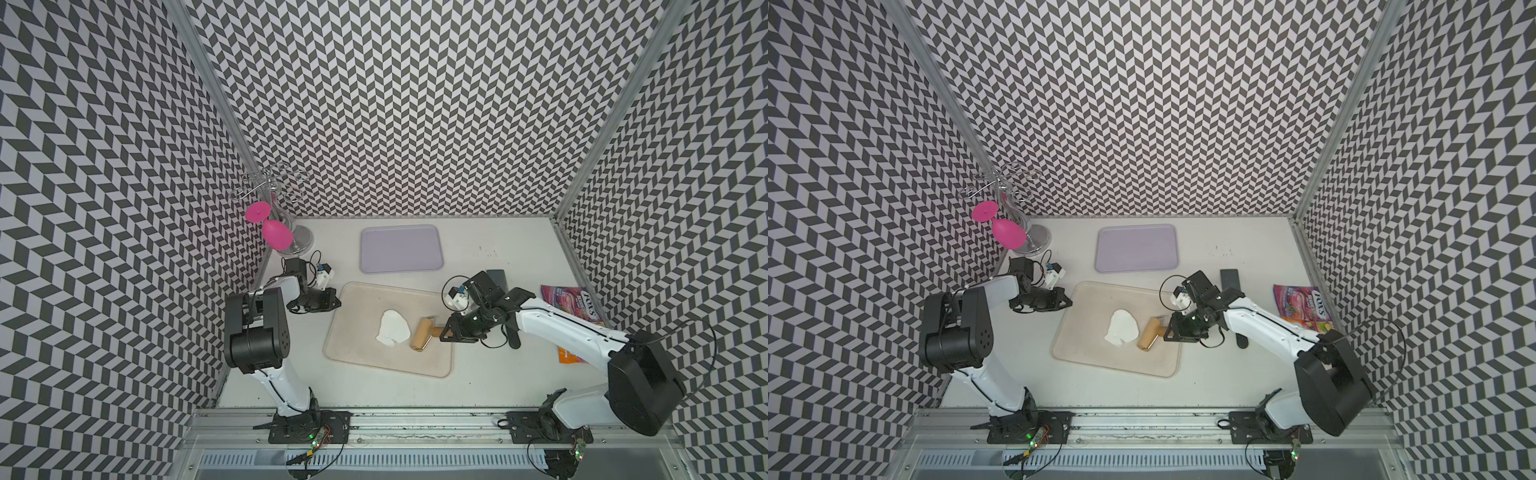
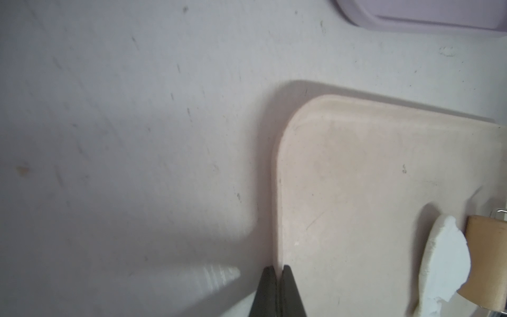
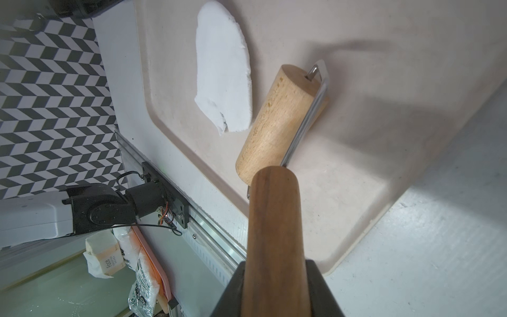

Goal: Roll out the dumpling wrappers from the dough
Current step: Flatten out the dough on the work surface.

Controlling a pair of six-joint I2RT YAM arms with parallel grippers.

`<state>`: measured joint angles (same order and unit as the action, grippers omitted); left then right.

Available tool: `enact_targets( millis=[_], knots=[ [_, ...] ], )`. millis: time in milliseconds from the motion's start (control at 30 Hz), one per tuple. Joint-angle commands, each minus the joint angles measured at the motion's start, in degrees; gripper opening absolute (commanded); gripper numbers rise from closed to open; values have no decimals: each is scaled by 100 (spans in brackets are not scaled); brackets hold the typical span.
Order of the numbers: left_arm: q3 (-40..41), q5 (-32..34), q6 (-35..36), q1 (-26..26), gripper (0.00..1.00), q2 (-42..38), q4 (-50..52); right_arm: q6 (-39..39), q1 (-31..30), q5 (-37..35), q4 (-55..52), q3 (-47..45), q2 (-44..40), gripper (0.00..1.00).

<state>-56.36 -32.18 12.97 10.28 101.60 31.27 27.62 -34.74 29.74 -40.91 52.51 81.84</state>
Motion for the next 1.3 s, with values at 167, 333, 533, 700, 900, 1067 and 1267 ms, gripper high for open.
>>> enact_targets(
  millis=[167, 333, 533, 700, 900, 1067, 1267],
  knots=[
    [8, -136, 89, 87, 0, -103, 125, -349, -69, -1749, -2281, 1693, 89, 0],
    [2, -132, 84, 87, 0, -80, 125, -579, -895, -2006, -3036, 3367, 818, 0],
    [4, -133, 84, 81, 0, -100, 125, -428, -1592, -2003, -3146, 4602, 1735, 0],
    [1, -134, 87, 79, 0, -110, 134, -304, -1715, -2247, -3346, 5467, 2530, 0],
    [1, -145, 89, 84, 0, -80, 126, -250, -1810, -2192, -3480, 6008, 3198, 0],
    [-2, -157, 83, 82, 0, -72, 125, -284, -1878, -2122, -3484, 5943, 3409, 0],
    [-11, -154, 90, 79, 0, -64, 125, -324, -1910, -1890, -3392, 5603, 3403, 0]
  ],
)
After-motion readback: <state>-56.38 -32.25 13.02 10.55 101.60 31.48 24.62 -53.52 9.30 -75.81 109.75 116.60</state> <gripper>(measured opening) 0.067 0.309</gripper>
